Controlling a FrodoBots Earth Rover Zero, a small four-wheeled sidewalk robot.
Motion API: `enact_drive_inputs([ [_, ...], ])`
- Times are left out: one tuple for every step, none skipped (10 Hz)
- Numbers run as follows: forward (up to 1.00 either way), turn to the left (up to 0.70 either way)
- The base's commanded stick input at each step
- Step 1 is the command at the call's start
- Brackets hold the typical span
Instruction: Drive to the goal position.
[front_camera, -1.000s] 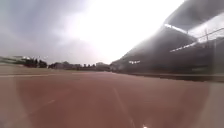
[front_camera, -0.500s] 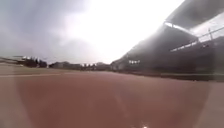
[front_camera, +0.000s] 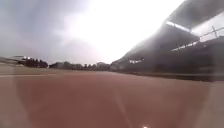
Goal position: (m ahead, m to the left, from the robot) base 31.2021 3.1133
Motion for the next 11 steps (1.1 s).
enact_drive_inputs([
  [0.7, 0.0],
  [0.7, 0.0],
  [0.7, 0.0],
  [0.7, 0.0],
  [0.7, 0.0],
  [0.7, 0.0],
  [0.7, 0.0],
  [0.7, 0.0],
  [0.7, 0.0],
  [0.7, 0.0],
  [0.7, 0.0],
])
